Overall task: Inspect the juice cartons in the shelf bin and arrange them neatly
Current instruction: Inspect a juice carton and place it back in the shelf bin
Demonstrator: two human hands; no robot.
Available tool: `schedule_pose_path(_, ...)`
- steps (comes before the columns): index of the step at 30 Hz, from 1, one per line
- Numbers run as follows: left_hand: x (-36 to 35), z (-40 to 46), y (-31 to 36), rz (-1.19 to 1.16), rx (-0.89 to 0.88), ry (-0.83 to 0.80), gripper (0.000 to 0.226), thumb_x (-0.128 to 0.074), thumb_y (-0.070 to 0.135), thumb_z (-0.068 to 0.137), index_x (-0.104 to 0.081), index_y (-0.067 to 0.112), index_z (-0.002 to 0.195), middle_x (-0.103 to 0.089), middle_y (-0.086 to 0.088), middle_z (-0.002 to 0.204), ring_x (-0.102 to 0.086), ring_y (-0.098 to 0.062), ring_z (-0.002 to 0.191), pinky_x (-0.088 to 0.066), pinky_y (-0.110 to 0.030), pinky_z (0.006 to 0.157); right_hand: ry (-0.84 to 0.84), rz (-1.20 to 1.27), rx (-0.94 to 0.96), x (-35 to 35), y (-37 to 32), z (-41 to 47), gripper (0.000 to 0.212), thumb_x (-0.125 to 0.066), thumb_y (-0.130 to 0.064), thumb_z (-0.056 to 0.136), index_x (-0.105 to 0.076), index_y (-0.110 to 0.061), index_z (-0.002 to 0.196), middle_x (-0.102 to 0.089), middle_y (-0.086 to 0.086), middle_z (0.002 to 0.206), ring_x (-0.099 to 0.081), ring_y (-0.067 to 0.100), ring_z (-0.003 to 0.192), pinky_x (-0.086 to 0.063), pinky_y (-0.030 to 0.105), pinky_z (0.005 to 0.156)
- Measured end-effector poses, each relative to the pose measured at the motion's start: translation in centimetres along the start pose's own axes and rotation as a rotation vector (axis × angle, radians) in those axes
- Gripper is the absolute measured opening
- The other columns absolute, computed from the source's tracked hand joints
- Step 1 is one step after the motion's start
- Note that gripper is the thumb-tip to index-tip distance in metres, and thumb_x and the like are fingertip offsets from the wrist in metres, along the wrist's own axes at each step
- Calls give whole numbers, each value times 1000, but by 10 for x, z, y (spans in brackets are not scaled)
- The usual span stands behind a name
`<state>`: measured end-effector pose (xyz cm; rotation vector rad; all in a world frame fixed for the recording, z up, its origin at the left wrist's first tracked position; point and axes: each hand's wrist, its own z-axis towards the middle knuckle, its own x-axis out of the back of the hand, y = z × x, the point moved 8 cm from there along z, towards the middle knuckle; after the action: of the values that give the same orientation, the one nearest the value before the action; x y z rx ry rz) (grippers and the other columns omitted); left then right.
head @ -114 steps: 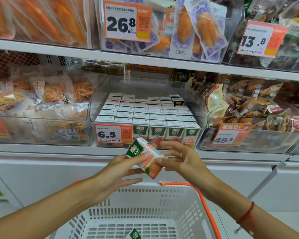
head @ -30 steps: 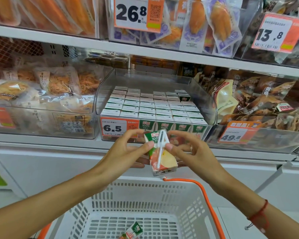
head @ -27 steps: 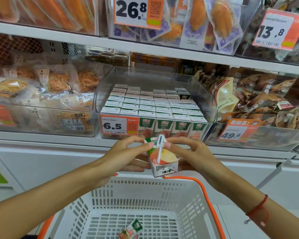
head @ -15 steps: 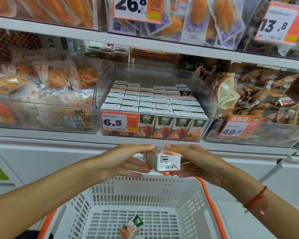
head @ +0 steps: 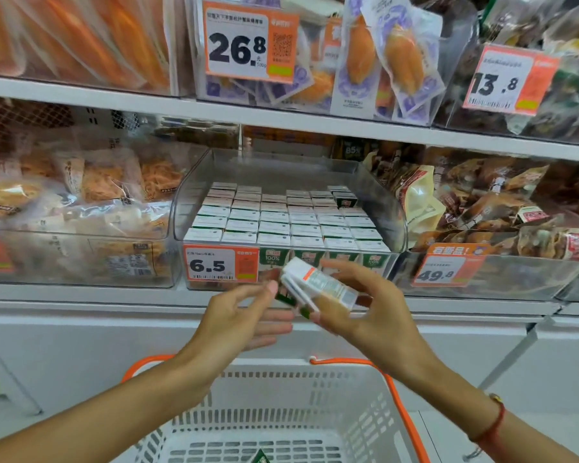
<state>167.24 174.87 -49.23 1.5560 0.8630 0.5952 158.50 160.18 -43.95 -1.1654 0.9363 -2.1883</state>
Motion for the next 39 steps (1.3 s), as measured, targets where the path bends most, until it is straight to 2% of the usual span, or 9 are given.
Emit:
schedule_pose_path(5,0,0,-1,-223,268,-101,67,-55,69,70,-63,18,113,-75,-18,98,-74,-24,90,-62,-30,66,8,-498,494,-8,-34,-11,49,-84,-20,74,-66,-19,121,-67,-5,113,-62,16,99,-52,32,79)
schedule_pose_path(11,-7,4,9,-164,211,-165,63,-76,47,63,-67,15,116,-76,-12,100,-74,-22,90,-60,-27,62,118,-702,811,-7,-54,-19,40,-82,-9,74,-72,-14,113,-72,2,108,-55,17,99,-44,28,83)
schedule_pose_path(13,-9,12,15,-129,180,-133,59,-78,39,59,-70,13,111,-76,-12,95,-75,-21,82,-58,-23,57,137,-715,828,-2,-53,-18,39,-79,-8,77,-72,-16,115,-72,2,111,-55,18,101,-43,28,85)
schedule_pose_path(16,-15,31,37,-142,103,-114,55,-77,33,58,-70,11,107,-77,-12,94,-75,-18,79,-58,-20,59,121,-702,794,16,-45,-7,35,-69,-27,87,-68,-19,122,-68,1,121,-56,19,111,-43,30,93)
schedule_pose_path(19,-21,61,73,-205,-20,-89,45,-77,24,64,-70,10,105,-77,-9,96,-74,-12,82,-59,-19,67,234,-704,643,61,-26,20,37,-64,-35,90,-66,-17,122,-66,1,124,-59,22,113,-45,34,96)
schedule_pose_path(24,-49,123,118,-68,-260,47,39,-72,13,86,-61,12,124,-73,-6,106,-71,-11,91,-57,-14,68,357,-863,348,111,38,63,41,-57,-34,94,-60,-13,130,-58,8,135,-51,31,127,-40,46,107)
schedule_pose_path(27,-71,160,134,124,-445,148,43,-69,9,89,-56,10,130,-68,-8,118,-65,-15,100,-55,-24,85,330,-925,321,106,66,72,54,-40,-45,97,-50,-15,141,-47,6,148,-40,29,138,-34,45,113)
schedule_pose_path(32,-91,212,131,297,-494,160,44,-72,6,85,-59,15,127,-64,-8,125,-59,-25,116,-47,-39,102,403,-972,408,106,80,77,54,-34,-46,100,-45,-18,145,-44,6,150,-39,28,137,-30,42,111)
schedule_pose_path(39,-107,237,127,739,-548,-122,48,-73,12,86,-57,16,130,-56,0,124,-55,-10,105,-40,0,75,526,-942,488,105,82,78,51,-34,-42,99,-53,-15,139,-51,9,144,-41,28,132,-35,44,105)
